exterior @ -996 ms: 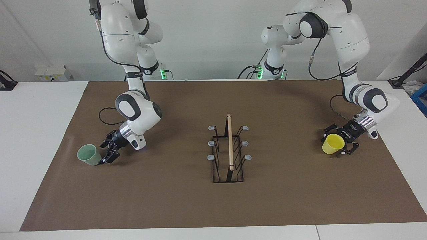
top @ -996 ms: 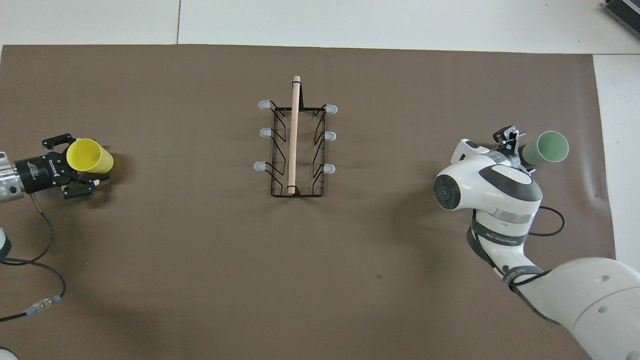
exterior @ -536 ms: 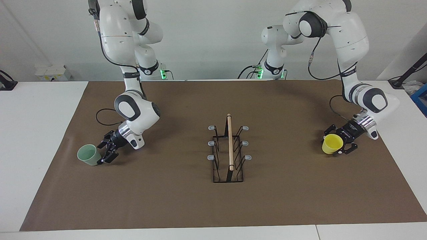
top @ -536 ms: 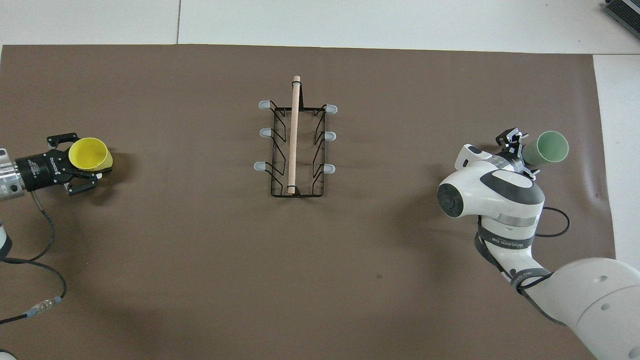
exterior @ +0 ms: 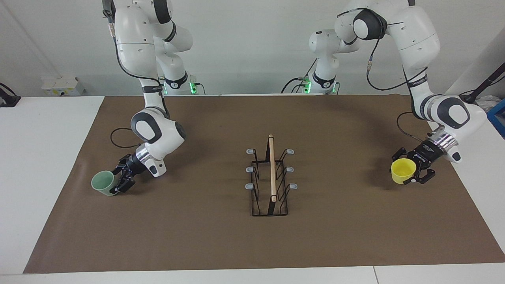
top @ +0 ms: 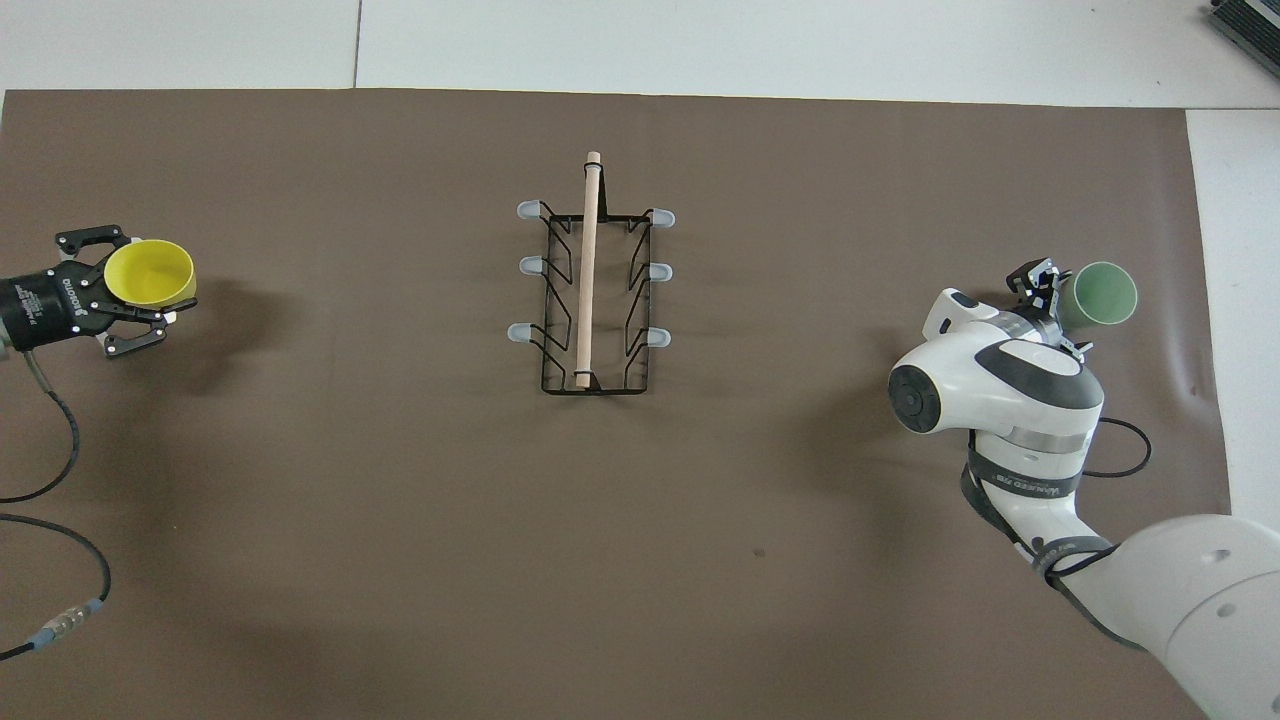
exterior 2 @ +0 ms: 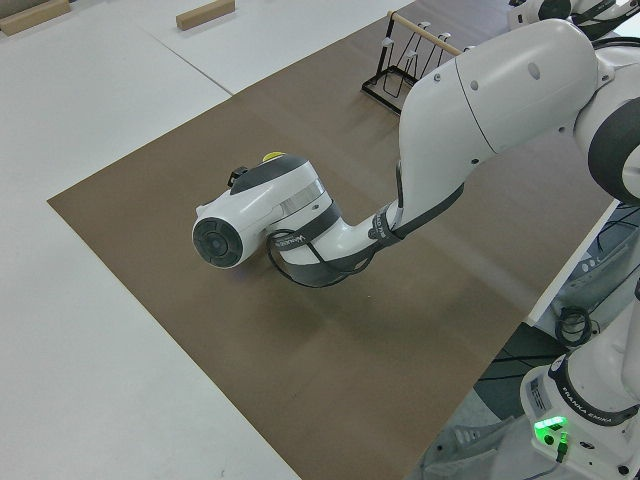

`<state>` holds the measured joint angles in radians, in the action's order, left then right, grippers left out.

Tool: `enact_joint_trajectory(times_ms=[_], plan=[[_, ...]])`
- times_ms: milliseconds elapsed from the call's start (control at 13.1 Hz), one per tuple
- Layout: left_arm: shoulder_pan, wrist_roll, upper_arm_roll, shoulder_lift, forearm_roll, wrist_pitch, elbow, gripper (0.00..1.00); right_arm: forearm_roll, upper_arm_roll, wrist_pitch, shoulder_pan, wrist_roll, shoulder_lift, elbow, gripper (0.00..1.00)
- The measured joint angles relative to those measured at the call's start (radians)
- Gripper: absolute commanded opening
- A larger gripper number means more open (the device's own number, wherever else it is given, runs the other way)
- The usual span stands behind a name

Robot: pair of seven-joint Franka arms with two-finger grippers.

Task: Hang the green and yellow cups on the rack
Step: 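Lift the yellow cup with the left gripper toward the rack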

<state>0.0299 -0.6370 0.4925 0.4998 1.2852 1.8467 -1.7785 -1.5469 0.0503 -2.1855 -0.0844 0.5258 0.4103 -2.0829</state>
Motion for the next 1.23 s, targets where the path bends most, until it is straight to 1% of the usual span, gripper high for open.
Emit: enact_joint_trajectory(times_ms=[306, 460, 536, 690, 919, 996, 1149, 1226], plan=[[0.026, -0.019, -0.025, -0.002, -0.149, 0.024, 0.131, 0.0, -0.043, 0.0, -0.01, 0.011, -0.009, 0.0, 0.0, 1.0], [0.05, -0.033, -0.03, -0.01, -0.244, 0.041, 0.172, 0.0, -0.072, 0.0, -0.028, 0.032, -0.016, 0.0, -0.002, 1.0], [0.068, -0.035, -0.032, -0.023, -0.298, 0.071, 0.183, 0.0, -0.077, 0.0, -0.034, 0.04, -0.016, 0.0, -0.002, 1.0], [0.089, -0.06, -0.066, -0.077, -0.457, 0.103, 0.195, 0.0, -0.091, 0.0, -0.042, 0.051, -0.025, 0.0, -0.006, 1.0], [0.097, -0.16, -0.186, -0.176, -0.74, 0.138, 0.196, 0.0, -0.105, 0.0, -0.055, 0.053, -0.04, 0.0, -0.016, 1.0], [0.096, -0.188, -0.227, -0.204, -0.828, 0.146, 0.196, 0.0, -0.105, 0.0, -0.057, 0.053, -0.04, 0.0, -0.018, 0.95], [0.095, -0.212, -0.295, -0.251, -0.959, 0.149, 0.195, 0.0, -0.105, 0.0, -0.057, 0.053, -0.04, 0.0, -0.018, 0.9], [0.095, -0.215, -0.322, -0.268, -1.002, 0.149, 0.194, 0.0, -0.106, 0.0, -0.057, 0.053, -0.04, 0.0, -0.018, 0.82]])
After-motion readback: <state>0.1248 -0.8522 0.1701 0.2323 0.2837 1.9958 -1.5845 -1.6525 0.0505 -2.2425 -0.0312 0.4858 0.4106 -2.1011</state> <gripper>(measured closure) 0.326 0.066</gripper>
